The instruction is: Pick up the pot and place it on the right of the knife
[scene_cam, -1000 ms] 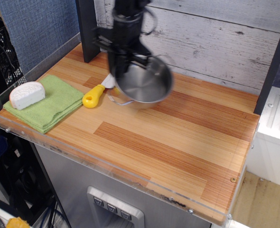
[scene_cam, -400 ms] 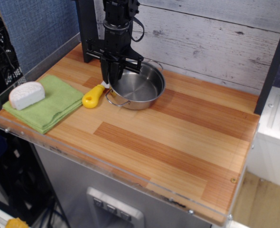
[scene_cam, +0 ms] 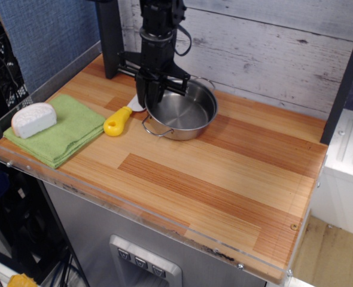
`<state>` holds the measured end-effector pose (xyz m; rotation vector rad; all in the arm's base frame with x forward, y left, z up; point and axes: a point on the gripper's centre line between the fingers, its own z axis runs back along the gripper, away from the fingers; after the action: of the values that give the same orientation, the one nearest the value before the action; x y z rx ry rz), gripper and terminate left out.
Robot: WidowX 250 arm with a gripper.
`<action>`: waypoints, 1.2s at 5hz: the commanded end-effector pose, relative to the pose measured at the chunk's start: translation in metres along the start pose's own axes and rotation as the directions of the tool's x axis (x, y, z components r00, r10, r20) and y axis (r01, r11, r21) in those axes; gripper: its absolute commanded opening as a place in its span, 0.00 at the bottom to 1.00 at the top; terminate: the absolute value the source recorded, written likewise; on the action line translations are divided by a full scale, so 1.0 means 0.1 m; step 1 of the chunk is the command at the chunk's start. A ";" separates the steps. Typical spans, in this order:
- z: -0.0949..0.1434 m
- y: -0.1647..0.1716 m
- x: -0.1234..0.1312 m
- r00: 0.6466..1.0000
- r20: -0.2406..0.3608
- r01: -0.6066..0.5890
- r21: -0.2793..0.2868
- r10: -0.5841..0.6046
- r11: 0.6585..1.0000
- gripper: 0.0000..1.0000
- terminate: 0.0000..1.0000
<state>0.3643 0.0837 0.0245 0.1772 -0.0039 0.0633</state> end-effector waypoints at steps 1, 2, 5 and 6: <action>0.06 0.07 -0.06 0.998 -0.003 -0.067 -0.032 0.067 0.997 1.00 0.00; 0.29 0.17 -0.03 0.994 0.057 -0.092 -0.055 0.095 0.994 1.00 0.00; 1.29 0.34 -0.19 0.939 0.309 -0.099 -0.179 0.151 0.979 1.00 0.00; 1.32 0.22 -0.24 0.956 0.281 -0.028 -0.185 0.080 0.982 1.00 0.00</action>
<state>0.3477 0.0801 0.1384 -0.0055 -0.2413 0.0977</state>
